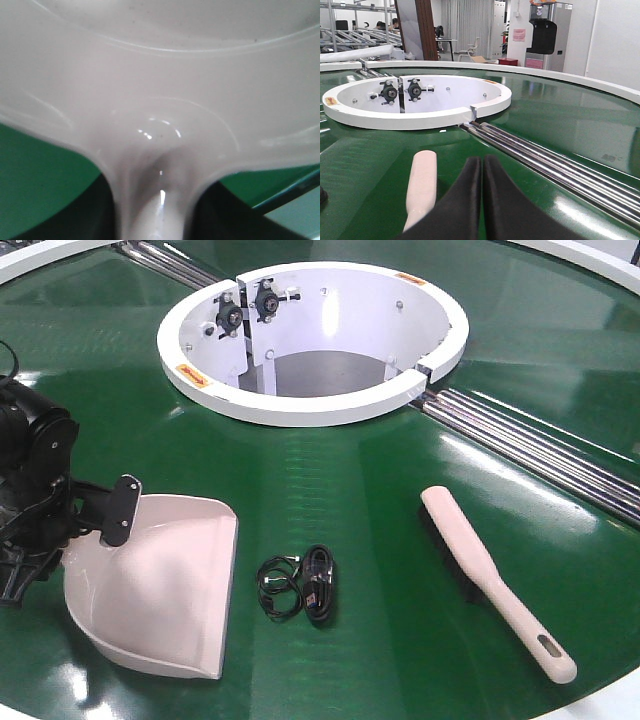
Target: Clean and inspect green conveyor with broom and dustpan
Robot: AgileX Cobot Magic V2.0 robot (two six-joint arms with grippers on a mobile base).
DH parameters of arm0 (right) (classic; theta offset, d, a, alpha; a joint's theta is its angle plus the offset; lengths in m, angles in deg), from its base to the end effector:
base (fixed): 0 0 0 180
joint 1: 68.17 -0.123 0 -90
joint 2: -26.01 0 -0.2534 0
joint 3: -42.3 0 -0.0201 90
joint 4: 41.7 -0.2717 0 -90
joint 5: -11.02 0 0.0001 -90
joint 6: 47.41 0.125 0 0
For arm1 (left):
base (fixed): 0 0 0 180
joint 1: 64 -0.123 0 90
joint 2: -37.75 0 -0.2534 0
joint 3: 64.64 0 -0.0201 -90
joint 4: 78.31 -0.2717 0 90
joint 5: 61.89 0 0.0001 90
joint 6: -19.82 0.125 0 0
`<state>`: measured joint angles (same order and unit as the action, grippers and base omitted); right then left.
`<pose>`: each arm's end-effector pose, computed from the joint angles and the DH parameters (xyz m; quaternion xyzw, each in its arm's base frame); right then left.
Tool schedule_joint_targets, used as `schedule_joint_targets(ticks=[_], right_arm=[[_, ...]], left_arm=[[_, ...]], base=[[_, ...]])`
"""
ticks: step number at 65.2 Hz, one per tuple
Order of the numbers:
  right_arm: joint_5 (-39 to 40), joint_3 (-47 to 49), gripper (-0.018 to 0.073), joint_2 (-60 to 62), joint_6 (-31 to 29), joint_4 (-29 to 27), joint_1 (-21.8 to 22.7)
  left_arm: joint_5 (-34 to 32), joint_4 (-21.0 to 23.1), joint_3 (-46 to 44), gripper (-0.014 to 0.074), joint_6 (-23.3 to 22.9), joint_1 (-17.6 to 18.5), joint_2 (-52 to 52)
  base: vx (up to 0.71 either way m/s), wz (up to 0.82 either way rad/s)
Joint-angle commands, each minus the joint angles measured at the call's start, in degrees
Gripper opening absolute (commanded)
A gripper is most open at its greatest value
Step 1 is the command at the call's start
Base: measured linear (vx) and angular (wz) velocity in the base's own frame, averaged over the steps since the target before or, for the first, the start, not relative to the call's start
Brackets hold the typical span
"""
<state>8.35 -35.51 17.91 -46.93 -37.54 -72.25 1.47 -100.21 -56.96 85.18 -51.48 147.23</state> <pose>0.1433 0.0098 0.2011 -0.0460 0.6967 0.0013 0.7159 0.3389 -0.0325 0.1379 -0.6839 -0.7096 -0.1497 0.0794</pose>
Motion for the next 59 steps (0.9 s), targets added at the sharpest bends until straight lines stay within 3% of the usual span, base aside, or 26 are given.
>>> schedule_joint_targets(ticks=[1,30,43,59], right_arm=[[3.9,-0.2,-0.0008,0.6,-0.1,0.3,0.0],[3.9,-0.2,-0.0008,0.6,-0.1,0.3,0.0],[10.7,0.0,-0.0008,0.6,0.4,-0.1,0.0],[5.8,10.1,-0.0008,-4.0,1.0,-0.1,0.0]], left_arm=[[0.4,-0.7,-1.2,-0.0006,-0.8,0.3,-2.3],[0.4,-0.7,-1.2,-0.0006,-0.8,0.3,-2.3],[0.4,-0.7,-1.2,-0.0006,-0.8,0.3,-2.3],[0.4,-0.7,-1.2,-0.0006,-0.8,0.3,-2.3]], base=[[0.0,0.0],[0.0,0.0],[0.0,0.0],[0.0,0.0]])
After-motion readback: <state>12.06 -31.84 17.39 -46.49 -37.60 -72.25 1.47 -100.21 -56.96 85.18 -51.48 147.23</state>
